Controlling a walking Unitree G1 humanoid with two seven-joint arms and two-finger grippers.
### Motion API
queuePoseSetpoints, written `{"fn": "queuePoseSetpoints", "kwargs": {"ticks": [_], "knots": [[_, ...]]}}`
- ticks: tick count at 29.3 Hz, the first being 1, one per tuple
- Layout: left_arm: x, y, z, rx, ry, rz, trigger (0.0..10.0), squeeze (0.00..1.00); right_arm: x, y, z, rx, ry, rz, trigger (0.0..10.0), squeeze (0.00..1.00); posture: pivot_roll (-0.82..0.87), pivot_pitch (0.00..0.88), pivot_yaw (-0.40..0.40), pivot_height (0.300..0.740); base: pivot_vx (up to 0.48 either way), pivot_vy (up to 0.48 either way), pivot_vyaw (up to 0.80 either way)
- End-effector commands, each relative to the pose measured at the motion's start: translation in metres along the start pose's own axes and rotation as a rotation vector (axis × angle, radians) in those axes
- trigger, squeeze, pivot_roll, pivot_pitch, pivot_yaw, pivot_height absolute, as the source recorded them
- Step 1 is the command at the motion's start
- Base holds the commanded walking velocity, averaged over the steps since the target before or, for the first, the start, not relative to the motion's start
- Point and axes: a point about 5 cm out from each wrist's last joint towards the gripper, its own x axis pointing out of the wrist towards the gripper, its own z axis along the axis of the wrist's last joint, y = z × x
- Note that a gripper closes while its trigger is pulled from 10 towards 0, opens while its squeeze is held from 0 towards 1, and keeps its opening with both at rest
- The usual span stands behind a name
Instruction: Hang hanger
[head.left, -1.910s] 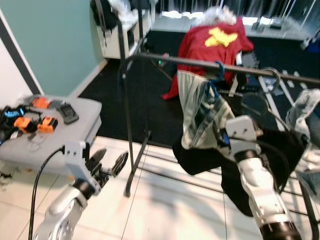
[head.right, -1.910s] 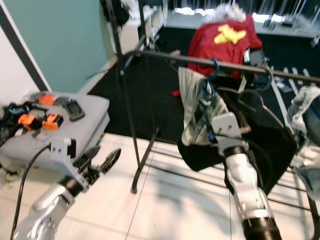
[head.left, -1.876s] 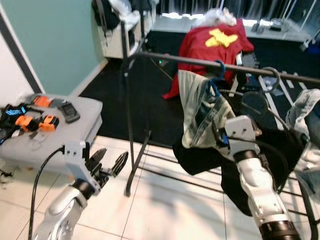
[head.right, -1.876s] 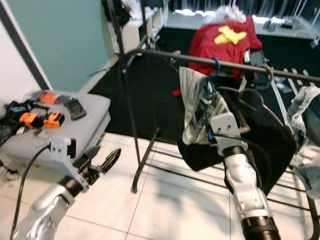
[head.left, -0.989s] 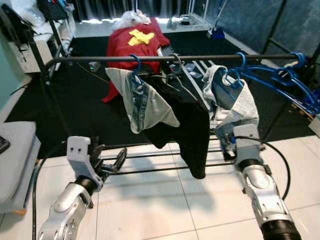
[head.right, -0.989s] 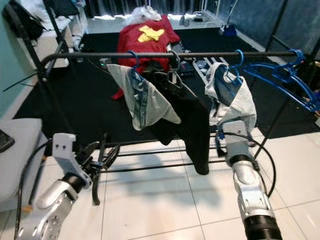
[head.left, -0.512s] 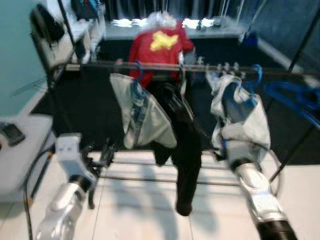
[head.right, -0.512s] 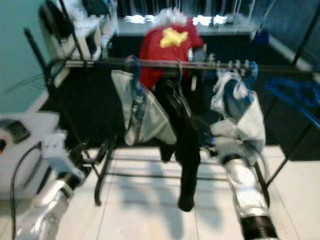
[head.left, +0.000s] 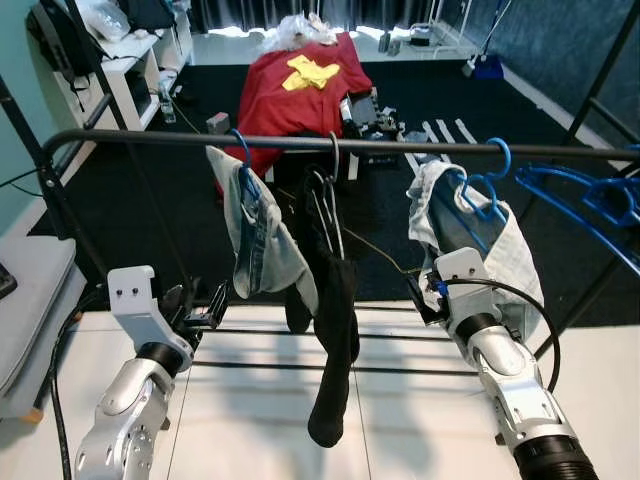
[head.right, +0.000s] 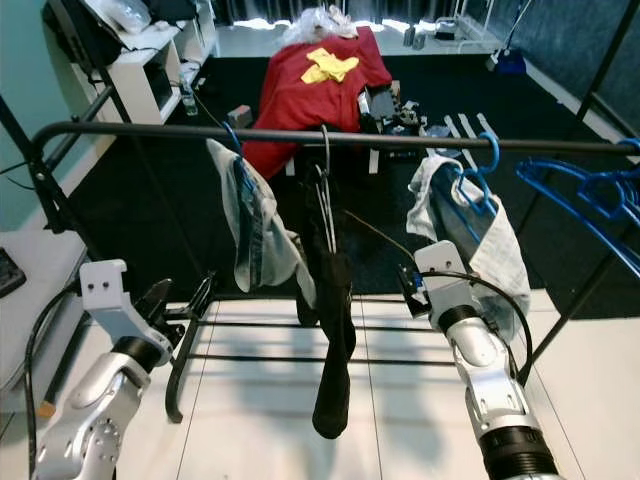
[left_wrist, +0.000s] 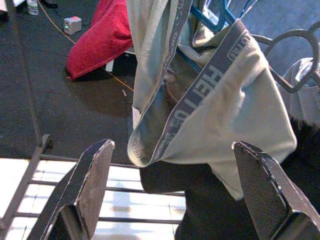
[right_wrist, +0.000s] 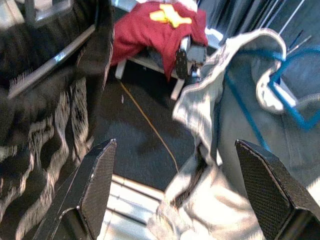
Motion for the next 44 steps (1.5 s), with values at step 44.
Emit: {"fn": "queuePoseSetpoints", "kwargs": {"ticks": [44], "knots": [[-0.038,0.013,0.026,-0.028,-0.107,0.134,10.0,0.00,0.093,0.073,0.086,0.439,-0.080,0.237,10.0,0.00,0.06,0.210,-0.045,0.740,0.087,0.000,0.00]]}}
